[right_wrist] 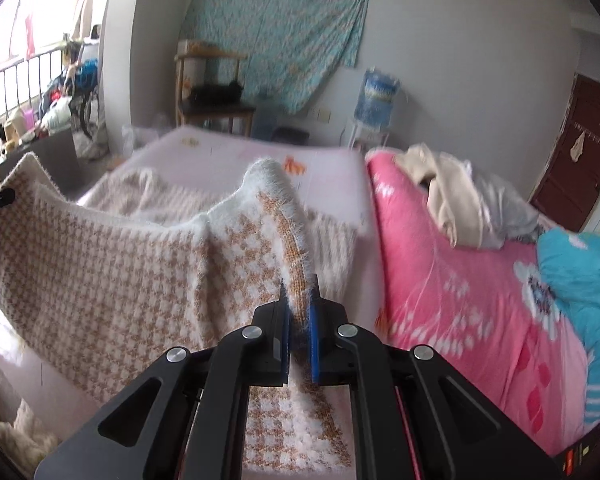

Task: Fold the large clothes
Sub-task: 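Lift the pinched hem with both grippers and fold it over the coat body, then open both grippers and release the folded coat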

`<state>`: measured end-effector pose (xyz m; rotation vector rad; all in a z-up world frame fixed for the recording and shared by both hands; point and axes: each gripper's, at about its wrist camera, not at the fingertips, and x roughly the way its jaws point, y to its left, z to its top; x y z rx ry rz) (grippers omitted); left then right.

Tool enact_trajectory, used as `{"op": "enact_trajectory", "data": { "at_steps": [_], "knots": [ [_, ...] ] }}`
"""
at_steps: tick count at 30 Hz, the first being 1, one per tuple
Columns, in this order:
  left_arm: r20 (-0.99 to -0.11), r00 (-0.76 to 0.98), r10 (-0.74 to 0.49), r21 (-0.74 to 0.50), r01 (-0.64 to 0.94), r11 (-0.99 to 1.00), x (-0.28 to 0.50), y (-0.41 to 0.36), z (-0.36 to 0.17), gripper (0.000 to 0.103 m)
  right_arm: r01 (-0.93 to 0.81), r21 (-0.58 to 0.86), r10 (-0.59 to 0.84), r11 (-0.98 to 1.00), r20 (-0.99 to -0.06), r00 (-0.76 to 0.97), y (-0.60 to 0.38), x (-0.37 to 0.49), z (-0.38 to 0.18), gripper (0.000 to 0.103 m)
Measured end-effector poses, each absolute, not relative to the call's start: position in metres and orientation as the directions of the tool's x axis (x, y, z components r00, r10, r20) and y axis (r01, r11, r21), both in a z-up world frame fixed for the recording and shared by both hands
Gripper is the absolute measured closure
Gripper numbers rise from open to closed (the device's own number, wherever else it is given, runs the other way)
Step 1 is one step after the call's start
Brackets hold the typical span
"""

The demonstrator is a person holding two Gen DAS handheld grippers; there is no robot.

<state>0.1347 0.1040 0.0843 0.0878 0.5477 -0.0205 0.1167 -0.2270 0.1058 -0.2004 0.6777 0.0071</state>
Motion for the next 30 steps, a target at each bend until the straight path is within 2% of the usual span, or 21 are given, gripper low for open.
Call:
{"op": "enact_trajectory", "data": {
  "at_steps": [4, 7, 10, 14, 16, 18, 20, 21, 23, 26, 28, 30],
  "knots": [
    [-0.469, 0.883, 0.009, 0.117, 0.052, 0.992, 0.185, 0.1, 0.115, 0.096, -0.057, -0.146, -0.04, 0.988, -0.585, 0.81, -0.242, 0.172, 0.122, 0.096],
    [-0.498, 0.867, -0.009, 0.102, 0.069, 0.992, 0.246, 0.102, 0.119, 0.096, -0.05, -0.097, -0.02, 0.994, -0.614, 0.789, -0.256, 0.226, 0.115, 0.096],
    [-0.58, 0.814, -0.025, 0.079, 0.086, 0.993, 0.316, 0.107, 0.101, 0.096, -0.049, -0.047, 0.005, 0.998, -0.679, 0.734, -0.271, 0.284, 0.086, 0.096],
    [-0.744, 0.665, -0.059, -0.003, 0.086, 0.996, 0.395, 0.119, 0.042, 0.096, -0.049, 0.066, 0.082, 0.997, -0.797, 0.598, -0.29, 0.343, 0.02, 0.095],
    [-0.797, 0.599, -0.075, -0.039, 0.074, 0.997, 0.415, 0.126, 0.016, 0.094, -0.04, 0.142, 0.14, 0.989, -0.829, 0.541, -0.302, 0.357, -0.01, 0.095],
    [-0.828, 0.552, -0.1, -0.082, 0.058, 0.995, 0.425, 0.134, -0.005, 0.082, -0.013, 0.26, 0.229, 0.965, -0.827, 0.514, -0.319, 0.362, -0.029, 0.093],
    [-0.829, 0.543, -0.134, -0.136, 0.036, 0.99, 0.427, 0.147, -0.014, 0.07, 0.006, 0.392, 0.334, 0.92, -0.793, 0.509, -0.339, 0.362, -0.039, 0.081],
    [-0.828, 0.538, -0.159, -0.175, 0.021, 0.984, 0.427, 0.154, -0.015, 0.06, 0.015, 0.455, 0.387, 0.89, -0.774, 0.501, -0.347, 0.36, -0.046, 0.078],
    [-0.825, 0.529, -0.199, -0.248, -0.022, 0.968, 0.428, 0.173, -0.017, 0.046, 0.044, 0.575, 0.485, 0.817, -0.727, 0.486, -0.368, 0.36, -0.057, 0.066],
    [-0.798, 0.532, -0.283, -0.376, -0.072, 0.924, 0.426, 0.197, -0.02, 0.039, 0.096, 0.704, 0.589, 0.704, -0.654, 0.474, -0.388, 0.357, -0.069, 0.062],
    [-0.777, 0.548, -0.311, -0.437, -0.113, 0.892, 0.422, 0.211, -0.019, 0.038, 0.116, 0.72, 0.596, 0.684, -0.643, 0.48, -0.393, 0.356, -0.065, 0.059],
    [-0.757, 0.588, -0.286, -0.437, -0.13, 0.89, 0.411, 0.218, -0.007, 0.038, 0.133, 0.687, 0.543, 0.715, -0.664, 0.513, -0.397, 0.351, -0.055, 0.047]
  ]
}}
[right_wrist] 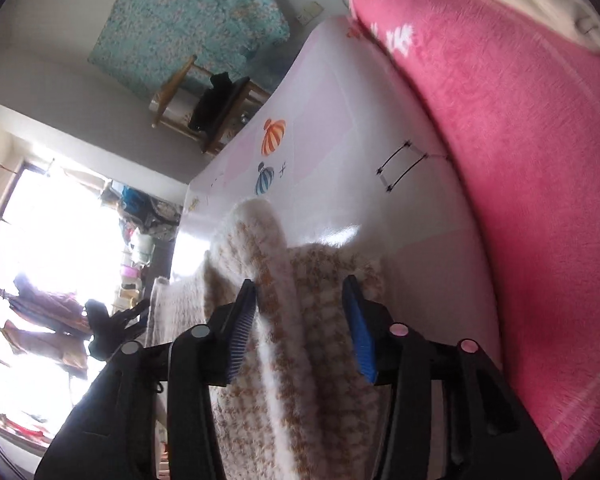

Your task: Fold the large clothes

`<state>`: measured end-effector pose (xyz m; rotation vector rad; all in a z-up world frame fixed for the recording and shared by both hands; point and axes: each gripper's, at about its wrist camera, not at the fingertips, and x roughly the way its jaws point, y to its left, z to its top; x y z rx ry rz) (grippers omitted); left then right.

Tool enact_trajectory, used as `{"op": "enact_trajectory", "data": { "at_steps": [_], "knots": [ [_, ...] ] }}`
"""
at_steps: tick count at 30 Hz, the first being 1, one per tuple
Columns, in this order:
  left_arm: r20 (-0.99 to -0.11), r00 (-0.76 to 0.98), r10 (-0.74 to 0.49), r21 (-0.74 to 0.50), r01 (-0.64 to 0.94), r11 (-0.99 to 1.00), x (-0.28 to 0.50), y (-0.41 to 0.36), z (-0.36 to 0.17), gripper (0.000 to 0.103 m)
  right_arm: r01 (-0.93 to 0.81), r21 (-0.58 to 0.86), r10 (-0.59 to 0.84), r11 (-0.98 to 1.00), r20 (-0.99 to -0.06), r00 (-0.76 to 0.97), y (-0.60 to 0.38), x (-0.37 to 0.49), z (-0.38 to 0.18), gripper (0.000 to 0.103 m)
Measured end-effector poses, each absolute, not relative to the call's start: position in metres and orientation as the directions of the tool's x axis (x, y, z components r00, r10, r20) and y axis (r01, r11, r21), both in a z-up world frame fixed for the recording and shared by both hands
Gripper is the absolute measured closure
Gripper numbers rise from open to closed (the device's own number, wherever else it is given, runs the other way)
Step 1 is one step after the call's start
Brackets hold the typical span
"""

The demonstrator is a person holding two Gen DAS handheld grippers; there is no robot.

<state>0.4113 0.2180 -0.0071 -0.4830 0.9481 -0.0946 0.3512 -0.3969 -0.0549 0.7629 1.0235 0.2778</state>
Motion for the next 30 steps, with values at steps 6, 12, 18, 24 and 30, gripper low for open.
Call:
{"op": "enact_trajectory", "data": {
  "at_steps": [6, 12, 18, 24, 30],
  "knots": [
    [-0.729, 0.649, -0.22, -0.366, -0.097, 0.925, 0.366, 0.21, 0.036, 0.036, 0.21, 0.623, 0.432, 0.753, -0.71, 0.556, -0.411, 0.323, -0.029, 0.038],
    [-0.659, 0.72, -0.216, -0.227, 0.083, 0.97, 0.26, 0.148, 0.081, 0.015, 0.007, 0.352, 0.277, 0.936, -0.748, 0.603, -0.33, 0.234, 0.04, 0.033],
    [-0.636, 0.744, -0.203, -0.158, 0.132, 0.979, 0.161, 0.083, 0.077, 0.008, -0.116, 0.127, 0.171, 0.985, -0.736, 0.655, -0.232, 0.125, 0.055, 0.015],
    [-0.645, 0.757, -0.106, -0.102, 0.052, 0.993, 0.101, 0.045, 0.055, 0.008, -0.102, 0.021, 0.085, 0.995, -0.738, 0.67, -0.179, 0.066, 0.042, 0.006],
    [-0.674, 0.738, 0.036, 0.017, -0.033, 0.999, 0.083, 0.027, 0.04, 0.008, -0.049, -0.09, -0.032, 0.995, -0.731, 0.682, -0.159, 0.044, 0.037, 0.006]
  ]
}}
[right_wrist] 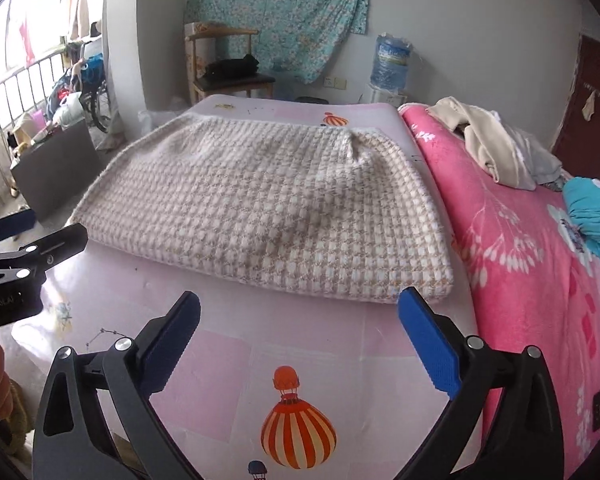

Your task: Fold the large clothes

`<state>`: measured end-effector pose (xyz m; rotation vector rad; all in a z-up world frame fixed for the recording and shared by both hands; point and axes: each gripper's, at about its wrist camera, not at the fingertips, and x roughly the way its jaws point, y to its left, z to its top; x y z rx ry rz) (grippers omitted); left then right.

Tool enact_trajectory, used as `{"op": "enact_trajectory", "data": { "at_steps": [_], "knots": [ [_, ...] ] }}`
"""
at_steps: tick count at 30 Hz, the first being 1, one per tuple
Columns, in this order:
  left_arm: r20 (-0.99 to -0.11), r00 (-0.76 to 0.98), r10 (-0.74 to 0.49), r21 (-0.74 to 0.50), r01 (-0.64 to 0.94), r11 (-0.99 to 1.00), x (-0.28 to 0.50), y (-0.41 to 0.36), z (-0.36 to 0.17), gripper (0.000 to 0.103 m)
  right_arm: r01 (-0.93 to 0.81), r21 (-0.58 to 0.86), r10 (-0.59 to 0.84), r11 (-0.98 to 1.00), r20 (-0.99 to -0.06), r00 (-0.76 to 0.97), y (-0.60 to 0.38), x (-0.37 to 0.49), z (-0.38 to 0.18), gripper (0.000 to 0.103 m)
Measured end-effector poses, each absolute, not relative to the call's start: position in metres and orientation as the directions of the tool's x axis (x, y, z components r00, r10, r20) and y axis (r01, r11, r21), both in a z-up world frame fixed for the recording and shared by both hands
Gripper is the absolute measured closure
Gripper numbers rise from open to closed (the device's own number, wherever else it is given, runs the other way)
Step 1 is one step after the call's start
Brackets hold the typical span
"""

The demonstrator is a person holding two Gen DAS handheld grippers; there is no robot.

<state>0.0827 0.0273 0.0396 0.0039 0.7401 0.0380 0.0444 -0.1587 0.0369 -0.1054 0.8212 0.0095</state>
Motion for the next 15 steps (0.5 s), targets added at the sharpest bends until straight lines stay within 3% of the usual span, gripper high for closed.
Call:
{"op": "enact_trajectory", "data": {
  "at_steps": [9, 15],
  "knots": [
    [-0.657, 0.736, 0.165, 0.107, -0.126, 0.986, 0.076, 0.023, 0.044, 0.008, -0.001, -0.013, -0.009, 1.0, -0.734, 0.679, -0.169, 0.044, 0.045, 0.006],
    [-0.723, 0.674, 0.155, 0.088, -0.132, 0.987, 0.081, 0.026, 0.032, 0.008, 0.009, -0.037, -0.034, 0.999, -0.758, 0.651, -0.165, 0.045, 0.037, 0.006]
  ]
}}
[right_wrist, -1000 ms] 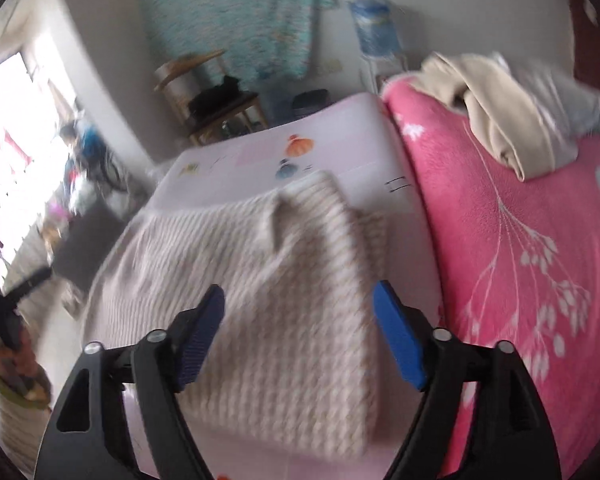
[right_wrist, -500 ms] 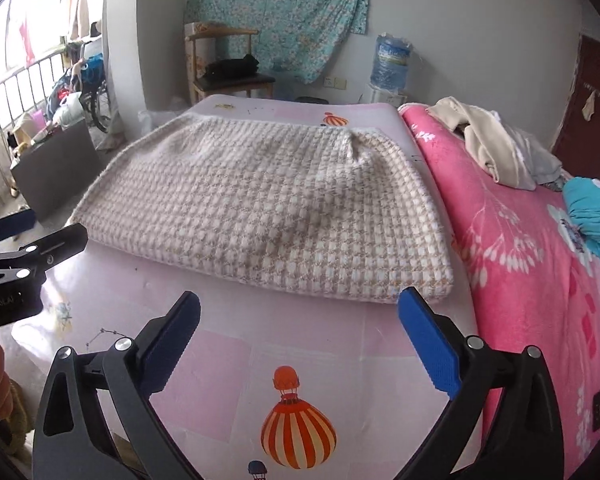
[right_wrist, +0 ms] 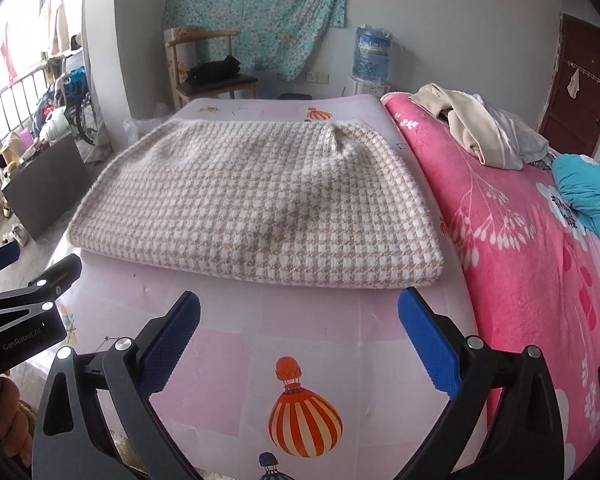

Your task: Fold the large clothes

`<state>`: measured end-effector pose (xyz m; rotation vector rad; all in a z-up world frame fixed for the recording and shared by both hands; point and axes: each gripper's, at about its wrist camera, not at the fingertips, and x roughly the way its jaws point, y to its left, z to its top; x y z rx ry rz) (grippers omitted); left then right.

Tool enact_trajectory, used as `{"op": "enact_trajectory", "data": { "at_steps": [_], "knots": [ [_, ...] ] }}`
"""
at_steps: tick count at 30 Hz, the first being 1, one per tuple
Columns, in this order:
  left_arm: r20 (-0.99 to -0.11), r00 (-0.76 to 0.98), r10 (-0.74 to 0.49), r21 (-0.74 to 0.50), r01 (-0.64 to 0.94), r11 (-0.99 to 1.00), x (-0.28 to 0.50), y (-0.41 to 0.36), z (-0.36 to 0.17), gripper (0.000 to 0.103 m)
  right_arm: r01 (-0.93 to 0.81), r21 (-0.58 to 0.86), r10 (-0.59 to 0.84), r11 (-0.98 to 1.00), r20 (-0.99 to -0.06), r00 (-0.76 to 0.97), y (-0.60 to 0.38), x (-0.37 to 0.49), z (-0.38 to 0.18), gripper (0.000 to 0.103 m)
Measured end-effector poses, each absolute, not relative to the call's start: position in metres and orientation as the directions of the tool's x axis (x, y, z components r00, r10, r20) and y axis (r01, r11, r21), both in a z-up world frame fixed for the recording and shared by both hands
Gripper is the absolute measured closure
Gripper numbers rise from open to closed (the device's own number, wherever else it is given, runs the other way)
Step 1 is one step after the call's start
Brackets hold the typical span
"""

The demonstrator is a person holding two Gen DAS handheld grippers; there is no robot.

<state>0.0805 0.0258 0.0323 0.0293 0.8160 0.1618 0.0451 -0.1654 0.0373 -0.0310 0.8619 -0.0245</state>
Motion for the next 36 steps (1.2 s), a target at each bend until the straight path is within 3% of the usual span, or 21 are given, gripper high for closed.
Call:
{"op": "enact_trajectory", "data": {
  "at_steps": [13, 36],
  "knots": [
    [-0.77, 0.636, 0.052, 0.011, -0.068, 0.998, 0.085, 0.022, 0.021, 0.008, 0.03, -0.06, -0.065, 0.998, -0.79, 0.61, -0.164, 0.047, 0.024, 0.006],
    [-0.77, 0.638, 0.018, -0.011, -0.041, 0.999, 0.084, 0.017, 0.024, 0.008, 0.055, -0.088, -0.104, 0.995, -0.791, 0.603, -0.168, 0.048, 0.028, 0.006]
  ]
}}
